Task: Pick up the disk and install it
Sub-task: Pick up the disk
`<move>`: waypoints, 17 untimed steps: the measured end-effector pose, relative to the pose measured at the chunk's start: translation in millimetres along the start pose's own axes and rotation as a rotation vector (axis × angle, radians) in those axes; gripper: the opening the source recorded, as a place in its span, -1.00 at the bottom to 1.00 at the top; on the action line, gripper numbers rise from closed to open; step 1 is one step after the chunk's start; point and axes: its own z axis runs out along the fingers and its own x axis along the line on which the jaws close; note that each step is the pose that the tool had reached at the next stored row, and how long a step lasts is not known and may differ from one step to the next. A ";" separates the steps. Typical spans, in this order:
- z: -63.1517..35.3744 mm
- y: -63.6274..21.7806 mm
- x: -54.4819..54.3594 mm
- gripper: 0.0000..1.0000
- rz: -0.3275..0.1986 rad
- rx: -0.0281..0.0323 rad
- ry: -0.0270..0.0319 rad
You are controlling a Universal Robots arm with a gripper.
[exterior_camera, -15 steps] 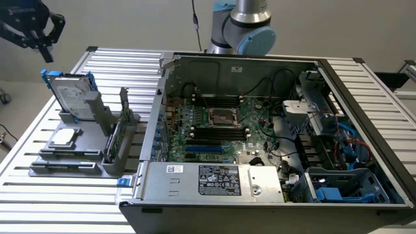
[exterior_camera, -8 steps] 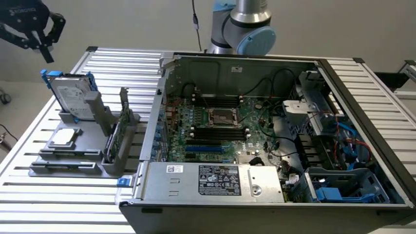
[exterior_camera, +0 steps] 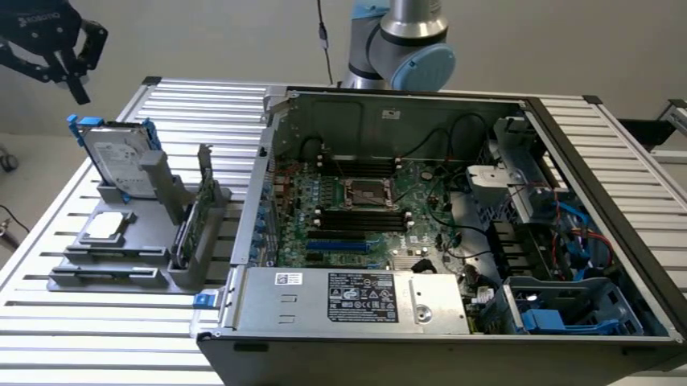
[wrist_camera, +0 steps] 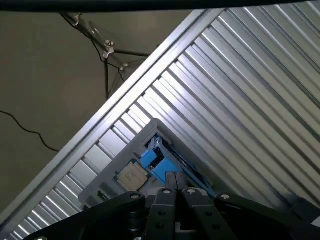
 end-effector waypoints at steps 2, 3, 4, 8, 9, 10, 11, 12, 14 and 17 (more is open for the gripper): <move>0.2 0.0 0.0 -0.79 -0.037 0.0006 0.0001; 0.3 0.0 0.0 -0.79 -0.055 0.0009 0.0003; 0.4 0.0 0.0 -0.79 -0.073 0.0012 0.0003; 0.7 0.0 0.0 -0.79 -0.146 0.0024 0.0007; 0.8 0.0 0.0 -0.79 -0.164 0.0027 0.0009; 0.9 0.0 0.0 -0.79 -0.183 0.0030 0.0009; 1.0 0.0 0.0 -0.79 -0.200 0.0033 0.0010; 1.1 0.0 0.0 -0.79 -0.218 0.0036 0.0010; 1.3 0.0 0.0 -0.79 -0.256 0.0042 0.0013; 1.6 0.0 0.0 -0.79 -0.309 0.0050 0.0015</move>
